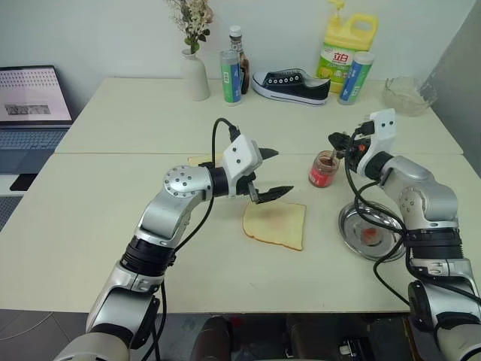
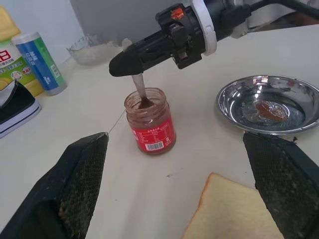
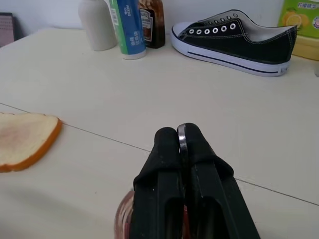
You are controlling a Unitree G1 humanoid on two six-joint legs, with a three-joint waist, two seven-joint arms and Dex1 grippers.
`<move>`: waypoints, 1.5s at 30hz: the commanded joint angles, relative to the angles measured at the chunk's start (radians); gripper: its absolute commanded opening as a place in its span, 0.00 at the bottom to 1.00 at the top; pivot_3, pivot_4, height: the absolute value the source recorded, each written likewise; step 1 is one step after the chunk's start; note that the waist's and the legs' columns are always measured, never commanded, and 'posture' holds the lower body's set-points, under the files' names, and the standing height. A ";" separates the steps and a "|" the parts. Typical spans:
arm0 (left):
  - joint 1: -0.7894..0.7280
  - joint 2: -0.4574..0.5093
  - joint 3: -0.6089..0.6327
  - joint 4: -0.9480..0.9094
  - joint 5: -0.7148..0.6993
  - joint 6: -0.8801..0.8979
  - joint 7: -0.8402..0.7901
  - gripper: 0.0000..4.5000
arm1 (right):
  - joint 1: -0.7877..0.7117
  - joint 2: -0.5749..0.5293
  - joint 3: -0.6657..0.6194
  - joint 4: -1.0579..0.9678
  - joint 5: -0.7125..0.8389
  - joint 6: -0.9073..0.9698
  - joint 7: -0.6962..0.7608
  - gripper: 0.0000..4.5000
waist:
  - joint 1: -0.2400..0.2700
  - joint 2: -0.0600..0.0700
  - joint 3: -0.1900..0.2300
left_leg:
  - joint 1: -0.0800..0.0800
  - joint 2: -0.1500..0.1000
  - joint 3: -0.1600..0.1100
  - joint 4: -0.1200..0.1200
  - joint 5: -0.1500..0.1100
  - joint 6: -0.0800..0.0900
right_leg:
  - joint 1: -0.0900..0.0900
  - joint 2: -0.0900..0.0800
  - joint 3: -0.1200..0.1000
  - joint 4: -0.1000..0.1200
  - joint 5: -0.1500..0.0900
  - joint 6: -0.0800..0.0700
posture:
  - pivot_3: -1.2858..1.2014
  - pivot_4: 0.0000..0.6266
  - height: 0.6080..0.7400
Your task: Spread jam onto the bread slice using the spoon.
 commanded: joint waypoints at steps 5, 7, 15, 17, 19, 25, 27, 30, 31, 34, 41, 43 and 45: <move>-0.017 0.000 0.021 -0.039 -0.009 -0.010 -0.005 1.00 | -0.025 0.068 -0.121 -0.043 0.076 0.079 -0.069 0.01 | 0.000 0.000 0.000 | 0.000 0.000 0.000 0.000 0.000 0.000 | 0.000 0.000 0.000 0.000 0.000 0.000 | 0.52 0.24 1.00; -0.021 -0.002 0.021 -0.039 -0.010 -0.011 -0.005 1.00 | -0.038 0.093 -0.174 -0.044 0.122 0.123 -0.102 0.01 | 0.000 0.000 0.000 | 0.000 0.000 0.000 0.000 0.000 0.000 | 0.000 0.000 0.000 0.000 0.000 0.000 | 0.52 0.24 1.00; -0.022 -0.006 0.019 -0.042 -0.011 -0.014 -0.009 1.00 | -0.060 0.142 -0.300 -0.066 0.228 0.225 -0.204 0.01 | -0.001 0.000 0.000 | 0.000 0.000 0.000 0.000 0.000 0.000 | 0.000 0.000 0.000 0.000 0.000 0.000 | 0.52 0.24 1.00; -0.024 -0.007 0.019 -0.037 -0.010 -0.018 -0.011 1.00 | -0.066 0.151 -0.329 -0.063 0.252 0.242 -0.231 0.01 | -0.001 0.000 0.000 | 0.000 0.000 0.000 0.000 0.000 0.000 | 0.000 0.000 0.000 0.001 0.000 0.000 | 0.52 0.24 1.00; -0.025 -0.008 0.019 -0.035 -0.009 -0.019 -0.012 1.00 | -0.069 0.160 -0.351 -0.063 0.272 0.255 -0.253 0.01 | -0.001 0.000 0.000 | 0.000 0.000 0.000 0.000 0.000 0.000 | 0.000 0.000 0.000 0.001 0.000 0.000 | 0.52 0.24 1.00; -0.028 -0.009 0.023 -0.034 -0.009 -0.020 -0.014 1.00 | -0.079 0.184 -0.405 -0.066 0.338 0.288 -0.317 0.01 | -0.001 0.000 0.000 | 0.000 0.000 0.000 0.000 0.000 0.000 | -0.001 0.000 0.000 0.001 0.000 0.000 | 0.52 0.24 1.00; -0.028 -0.009 0.023 -0.034 -0.009 -0.020 -0.014 1.00 | -0.079 0.183 -0.408 -0.065 0.347 0.291 -0.325 0.01 | -0.001 0.000 0.000 | 0.000 0.000 0.000 0.000 0.000 0.000 | -0.001 0.000 0.000 0.001 0.000 0.000 | 0.52 0.24 1.00; -0.028 -0.008 0.025 -0.035 -0.010 -0.020 -0.013 1.00 | -0.085 0.188 -0.433 -0.057 0.373 0.297 -0.348 0.01 | -0.001 0.000 0.000 | 0.000 0.000 0.001 0.000 0.000 0.000 | -0.001 0.000 0.000 0.001 0.000 0.000 | 0.52 0.24 1.00; -0.028 -0.007 0.026 -0.035 -0.009 -0.020 -0.013 1.00 | -0.087 0.190 -0.444 -0.054 0.384 0.298 -0.357 0.01 | -0.001 0.000 0.000 | 0.000 0.000 0.001 0.000 0.000 0.000 | -0.001 0.000 0.000 0.001 0.000 0.000 | 0.52 0.24 1.00; -0.026 -0.006 0.027 -0.037 -0.010 -0.019 -0.012 1.00 | -0.090 0.191 -0.460 -0.049 0.405 0.299 -0.375 0.01 | -0.001 0.000 0.000 | 0.000 0.000 0.001 0.000 0.000 0.000 | -0.001 0.000 0.000 0.001 0.000 0.000 | 0.52 0.24 1.00; -0.027 -0.004 0.028 -0.036 -0.011 -0.021 -0.015 1.00 | -0.099 0.210 -0.520 -0.033 0.485 0.304 -0.424 0.01 | -0.002 0.000 0.000 | 0.000 0.000 0.001 0.000 0.000 0.000 | -0.001 0.000 0.001 0.001 0.000 0.000 | 0.52 0.24 1.00; -0.027 -0.004 0.028 -0.035 -0.011 -0.022 -0.017 1.00 | -0.100 0.215 -0.544 -0.029 0.519 0.305 -0.445 0.01 | -0.001 0.000 0.000 | 0.000 0.000 0.001 0.000 0.000 0.000 | -0.001 0.000 0.000 0.001 0.000 0.000 | 0.52 0.24 1.00; -0.026 -0.003 0.028 -0.036 -0.011 -0.021 -0.019 1.00 | -0.099 0.221 -0.569 -0.028 0.561 0.310 -0.463 0.01 | -0.001 0.000 0.000 | 0.000 0.000 0.001 0.000 0.000 0.000 | -0.001 0.000 0.001 0.001 0.000 0.000 | 0.52 0.24 1.00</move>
